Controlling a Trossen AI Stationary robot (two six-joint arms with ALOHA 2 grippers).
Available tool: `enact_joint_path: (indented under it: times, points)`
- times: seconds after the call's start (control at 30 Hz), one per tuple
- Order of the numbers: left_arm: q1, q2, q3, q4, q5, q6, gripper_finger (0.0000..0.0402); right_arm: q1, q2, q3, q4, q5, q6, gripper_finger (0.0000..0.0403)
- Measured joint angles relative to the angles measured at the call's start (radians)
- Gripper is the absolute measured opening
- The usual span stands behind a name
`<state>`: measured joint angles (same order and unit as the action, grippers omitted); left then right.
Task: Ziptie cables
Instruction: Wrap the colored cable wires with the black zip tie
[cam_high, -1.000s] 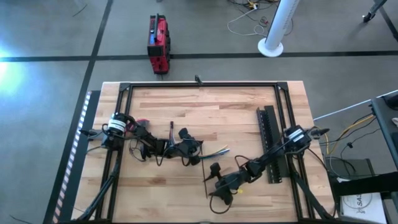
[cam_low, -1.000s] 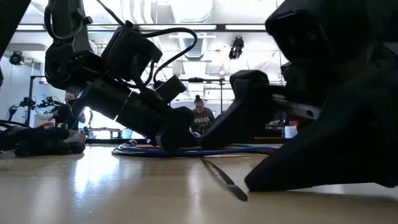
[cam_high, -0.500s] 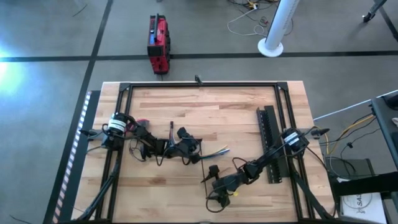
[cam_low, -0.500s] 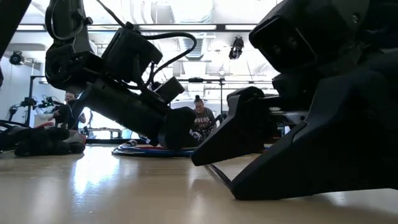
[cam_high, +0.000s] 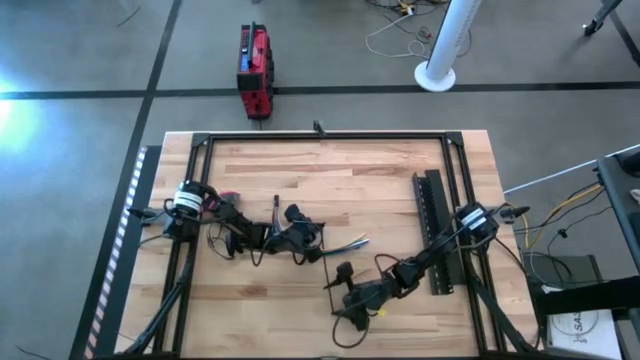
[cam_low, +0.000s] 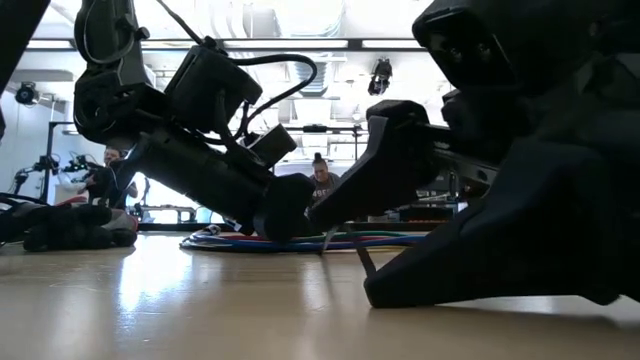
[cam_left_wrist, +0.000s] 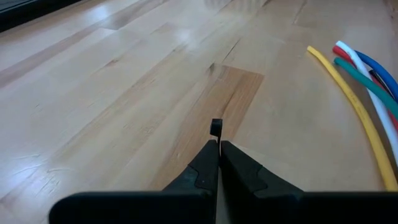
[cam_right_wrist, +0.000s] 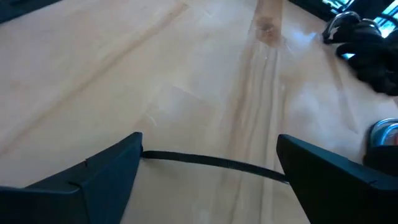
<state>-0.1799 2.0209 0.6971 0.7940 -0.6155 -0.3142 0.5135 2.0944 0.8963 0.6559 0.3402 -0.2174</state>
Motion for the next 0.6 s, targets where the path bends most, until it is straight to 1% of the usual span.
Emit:
enact_joint_path:
  times: [0.1, 0.17, 0.37, 0.47, 0.6]
  points:
    - [0.0, 0.0, 0.0, 0.0, 0.002, -0.002, 0.0, -0.008, -0.011, -0.001, -0.004, 0.011, -0.032, 0.0357]
    - [0.0, 0.0, 0.0, -0.001, 0.003, -0.002, 0.0, -0.009, -0.023, -0.002, -0.013, 0.049, -0.064, 0.0357]
    - [0.0, 0.0, 0.0, -0.001, 0.004, -0.002, 0.0, -0.018, -0.096, -0.005, -0.116, 0.18, -0.257, 0.0357]
    - [-0.001, 0.0, 0.0, -0.001, 0.004, -0.002, 0.0, -0.034, -0.121, -0.007, -0.163, 0.188, -0.284, 0.0357]
    - [-0.001, 0.0, 0.0, 0.002, 0.005, -0.002, 0.0, -0.047, -0.123, -0.007, -0.162, 0.171, -0.3, 0.0357]
